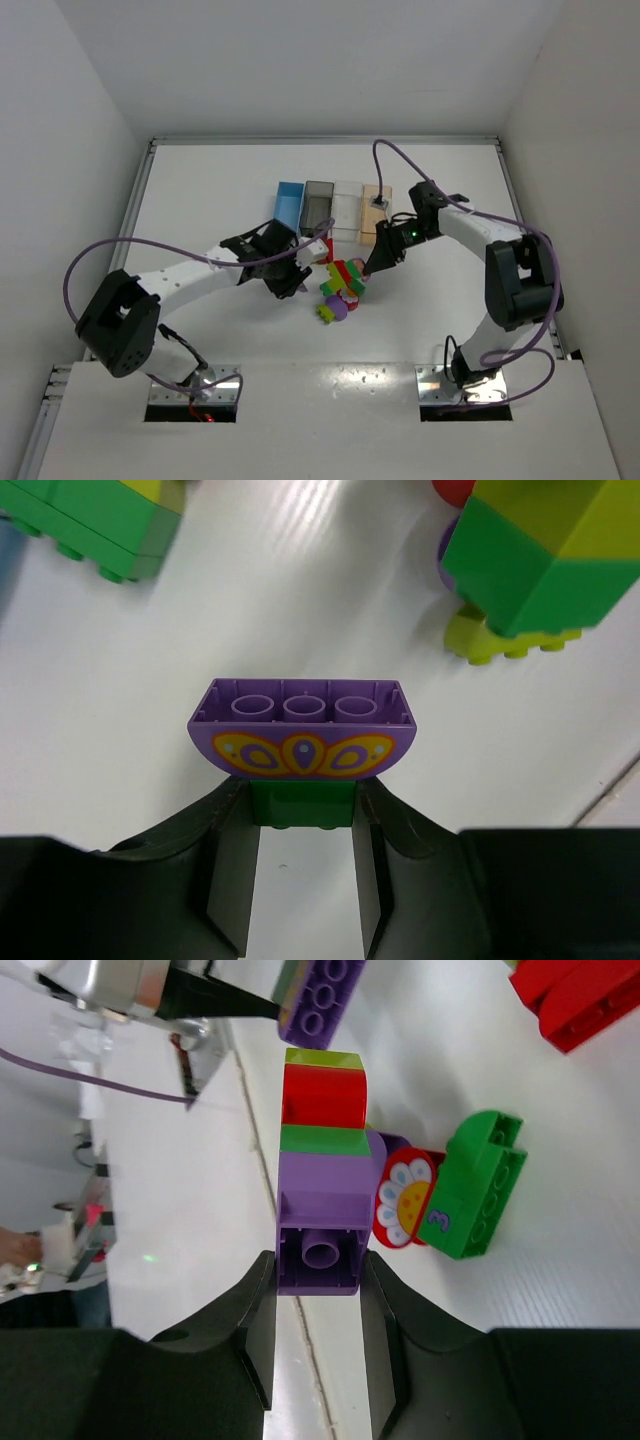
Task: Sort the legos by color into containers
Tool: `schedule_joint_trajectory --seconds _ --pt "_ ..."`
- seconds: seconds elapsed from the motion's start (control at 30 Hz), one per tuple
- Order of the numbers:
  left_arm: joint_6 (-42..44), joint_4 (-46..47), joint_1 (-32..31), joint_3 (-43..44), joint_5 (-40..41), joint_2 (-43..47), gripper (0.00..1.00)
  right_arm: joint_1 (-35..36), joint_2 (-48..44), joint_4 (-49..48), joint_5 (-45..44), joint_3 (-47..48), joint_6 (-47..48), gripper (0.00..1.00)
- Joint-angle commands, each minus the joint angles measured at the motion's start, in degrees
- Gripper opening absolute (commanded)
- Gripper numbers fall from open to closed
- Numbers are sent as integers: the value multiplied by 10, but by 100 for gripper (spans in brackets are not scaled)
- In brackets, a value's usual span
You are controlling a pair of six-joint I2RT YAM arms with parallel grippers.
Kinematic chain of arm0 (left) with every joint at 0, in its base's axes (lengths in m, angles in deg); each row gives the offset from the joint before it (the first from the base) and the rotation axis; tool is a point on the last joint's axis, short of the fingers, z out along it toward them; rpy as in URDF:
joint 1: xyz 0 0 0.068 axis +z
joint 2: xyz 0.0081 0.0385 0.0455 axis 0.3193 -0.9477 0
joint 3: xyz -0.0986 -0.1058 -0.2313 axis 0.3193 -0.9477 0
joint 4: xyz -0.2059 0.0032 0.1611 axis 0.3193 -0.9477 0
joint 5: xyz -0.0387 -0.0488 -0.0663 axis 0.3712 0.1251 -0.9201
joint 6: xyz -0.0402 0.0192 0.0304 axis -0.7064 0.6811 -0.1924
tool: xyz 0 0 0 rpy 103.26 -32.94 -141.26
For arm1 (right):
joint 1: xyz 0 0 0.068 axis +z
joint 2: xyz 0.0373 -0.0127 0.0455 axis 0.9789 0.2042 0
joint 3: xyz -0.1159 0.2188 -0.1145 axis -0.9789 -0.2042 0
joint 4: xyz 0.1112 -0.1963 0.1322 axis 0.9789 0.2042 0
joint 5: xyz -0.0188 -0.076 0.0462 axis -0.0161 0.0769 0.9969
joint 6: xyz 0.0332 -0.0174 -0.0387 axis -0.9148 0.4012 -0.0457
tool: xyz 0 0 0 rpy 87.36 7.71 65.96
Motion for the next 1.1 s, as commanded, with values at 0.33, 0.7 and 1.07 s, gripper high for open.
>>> schedule_joint_trajectory --seconds 0.33,0.7,1.07 --pt "-6 -23 -1 31 3 45 0 22 -68 -52 -103 -87 16 0" --pt "11 -18 -41 30 33 96 0 22 42 -8 -47 -43 10 56" --pt "34 8 -105 -1 38 160 0 18 -73 -56 18 -13 -60 74"
